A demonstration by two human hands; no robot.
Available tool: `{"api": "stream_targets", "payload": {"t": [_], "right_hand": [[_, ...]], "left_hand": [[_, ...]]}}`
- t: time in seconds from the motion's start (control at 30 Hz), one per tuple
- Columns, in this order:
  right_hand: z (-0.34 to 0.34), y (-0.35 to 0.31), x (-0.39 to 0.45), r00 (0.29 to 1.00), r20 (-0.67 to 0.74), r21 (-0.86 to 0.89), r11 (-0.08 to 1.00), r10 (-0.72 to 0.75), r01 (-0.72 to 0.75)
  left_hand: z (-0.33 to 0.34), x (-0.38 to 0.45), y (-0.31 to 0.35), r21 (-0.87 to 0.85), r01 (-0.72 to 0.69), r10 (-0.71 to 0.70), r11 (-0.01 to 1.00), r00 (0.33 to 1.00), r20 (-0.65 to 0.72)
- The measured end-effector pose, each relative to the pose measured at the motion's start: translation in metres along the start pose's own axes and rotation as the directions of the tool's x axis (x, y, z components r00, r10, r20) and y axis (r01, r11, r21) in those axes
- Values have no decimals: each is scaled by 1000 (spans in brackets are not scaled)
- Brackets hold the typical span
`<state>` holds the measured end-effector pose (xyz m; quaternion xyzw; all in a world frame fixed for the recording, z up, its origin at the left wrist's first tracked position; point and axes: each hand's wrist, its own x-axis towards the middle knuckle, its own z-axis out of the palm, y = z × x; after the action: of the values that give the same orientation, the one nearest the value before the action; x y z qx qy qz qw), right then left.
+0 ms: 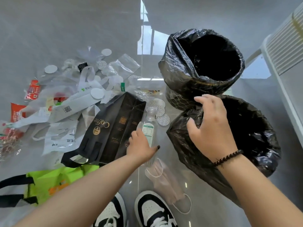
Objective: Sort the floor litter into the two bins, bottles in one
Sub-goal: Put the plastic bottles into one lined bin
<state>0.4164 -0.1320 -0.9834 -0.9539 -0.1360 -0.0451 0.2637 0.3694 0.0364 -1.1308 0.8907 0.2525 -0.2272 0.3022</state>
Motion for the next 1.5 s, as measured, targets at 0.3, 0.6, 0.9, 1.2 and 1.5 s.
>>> {"api": "stream_targets", "payload": {"t": [0.3,0.6,0.9,1.2,1.5], "right_hand": [[21,-11,-10,990,-85,107,987,-112,121],[55,-34,-24,975,110,526,822,191,-220],[76,-67,-27,798,534,674,430,278,-601],[80,-35,-26,800,512,708,373,313,-599],[49,-39,-30,909,333,701,578,252,-418]], "left_hand": [[-15,-12,-44,-133,7,27,991,967,254],[-67,-88,-43,-739,-121,133,663,990,-42],[-69,-103,-54,-511,-440,354,738,898,-262],[-60,-99,-72,-438,-376,292,817,924,-248],[-63,-86,-79,-465,-311,206,829,942,-264]]}}
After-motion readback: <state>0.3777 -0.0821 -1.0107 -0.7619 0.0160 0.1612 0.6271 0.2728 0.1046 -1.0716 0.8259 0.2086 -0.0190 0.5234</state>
